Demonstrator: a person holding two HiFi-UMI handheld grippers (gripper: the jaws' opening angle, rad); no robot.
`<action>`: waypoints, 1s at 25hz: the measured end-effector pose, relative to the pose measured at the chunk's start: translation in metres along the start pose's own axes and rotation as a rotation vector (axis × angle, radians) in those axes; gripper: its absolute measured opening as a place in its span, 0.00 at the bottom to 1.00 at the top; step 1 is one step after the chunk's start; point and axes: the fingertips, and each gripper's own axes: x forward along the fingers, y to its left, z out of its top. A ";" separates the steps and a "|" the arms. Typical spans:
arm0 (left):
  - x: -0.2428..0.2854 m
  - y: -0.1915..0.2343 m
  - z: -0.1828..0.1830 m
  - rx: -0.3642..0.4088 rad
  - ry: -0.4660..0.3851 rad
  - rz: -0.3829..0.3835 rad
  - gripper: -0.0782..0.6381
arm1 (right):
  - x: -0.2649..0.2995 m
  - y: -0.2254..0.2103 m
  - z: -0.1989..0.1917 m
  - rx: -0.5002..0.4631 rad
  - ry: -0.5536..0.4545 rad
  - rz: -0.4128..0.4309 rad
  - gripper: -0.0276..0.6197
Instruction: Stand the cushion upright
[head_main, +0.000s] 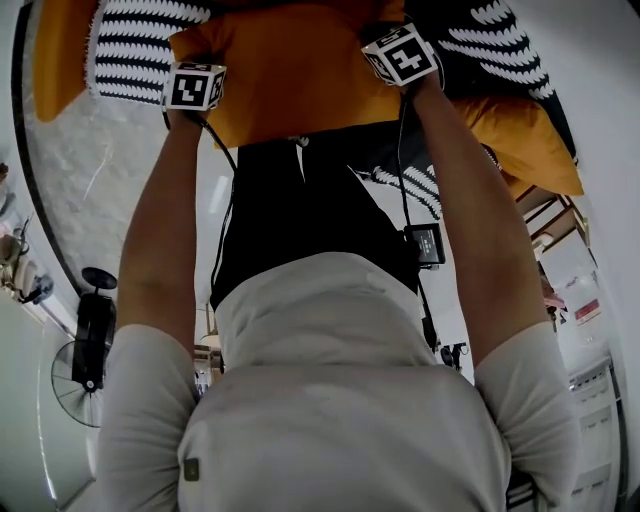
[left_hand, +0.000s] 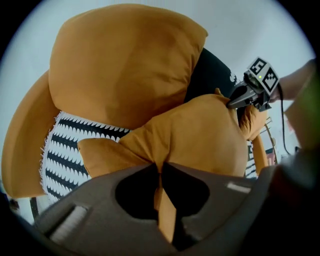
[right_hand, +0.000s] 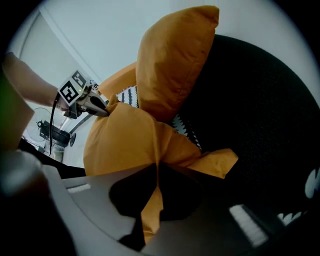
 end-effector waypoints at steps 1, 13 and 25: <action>-0.005 -0.004 -0.001 -0.004 -0.004 0.003 0.13 | -0.005 0.003 -0.003 0.000 -0.007 0.002 0.07; -0.078 -0.066 -0.034 -0.011 -0.027 0.061 0.13 | -0.071 0.059 -0.058 -0.059 -0.080 0.012 0.07; -0.127 -0.142 0.014 0.171 -0.104 0.105 0.13 | -0.155 0.067 -0.128 0.031 -0.219 -0.064 0.07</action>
